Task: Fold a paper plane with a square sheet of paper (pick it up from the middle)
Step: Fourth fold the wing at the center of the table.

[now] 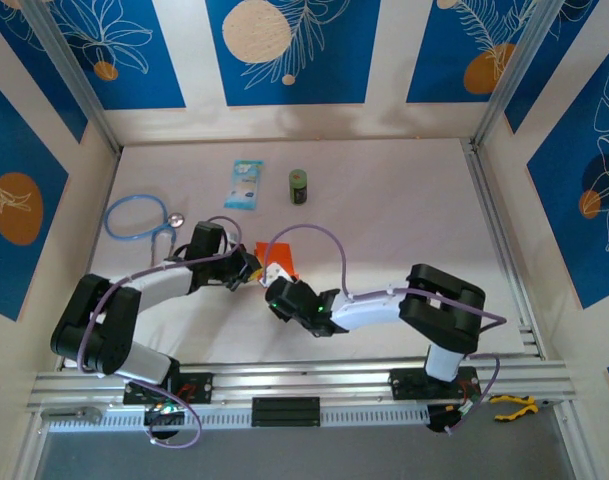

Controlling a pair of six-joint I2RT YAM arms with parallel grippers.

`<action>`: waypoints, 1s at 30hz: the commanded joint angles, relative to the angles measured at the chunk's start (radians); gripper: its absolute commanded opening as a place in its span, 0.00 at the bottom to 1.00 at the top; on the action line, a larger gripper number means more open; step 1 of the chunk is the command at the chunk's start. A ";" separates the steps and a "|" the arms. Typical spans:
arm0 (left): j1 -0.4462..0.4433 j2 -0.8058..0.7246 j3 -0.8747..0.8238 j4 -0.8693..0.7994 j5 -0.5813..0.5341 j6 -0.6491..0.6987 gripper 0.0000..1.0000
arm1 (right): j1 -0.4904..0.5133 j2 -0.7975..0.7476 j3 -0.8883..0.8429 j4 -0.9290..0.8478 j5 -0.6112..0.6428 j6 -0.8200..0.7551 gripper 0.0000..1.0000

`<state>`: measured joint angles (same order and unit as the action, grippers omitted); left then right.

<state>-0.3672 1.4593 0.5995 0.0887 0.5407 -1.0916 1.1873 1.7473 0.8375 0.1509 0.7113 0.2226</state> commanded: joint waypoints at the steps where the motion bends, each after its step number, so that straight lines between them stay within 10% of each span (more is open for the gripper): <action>1: -0.010 -0.020 0.023 -0.032 -0.011 0.006 0.00 | 0.007 0.024 0.029 -0.044 0.065 -0.054 0.42; 17: -0.010 -0.035 0.028 -0.050 -0.013 0.016 0.01 | 0.008 0.016 0.004 -0.059 0.049 0.017 0.28; 30: -0.009 -0.036 0.088 -0.157 -0.034 0.106 0.23 | 0.001 -0.003 -0.035 -0.009 0.014 0.049 0.10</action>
<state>-0.3698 1.4471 0.6430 -0.0021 0.5240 -1.0431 1.1881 1.7767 0.8272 0.1066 0.7444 0.2481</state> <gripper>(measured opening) 0.214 0.112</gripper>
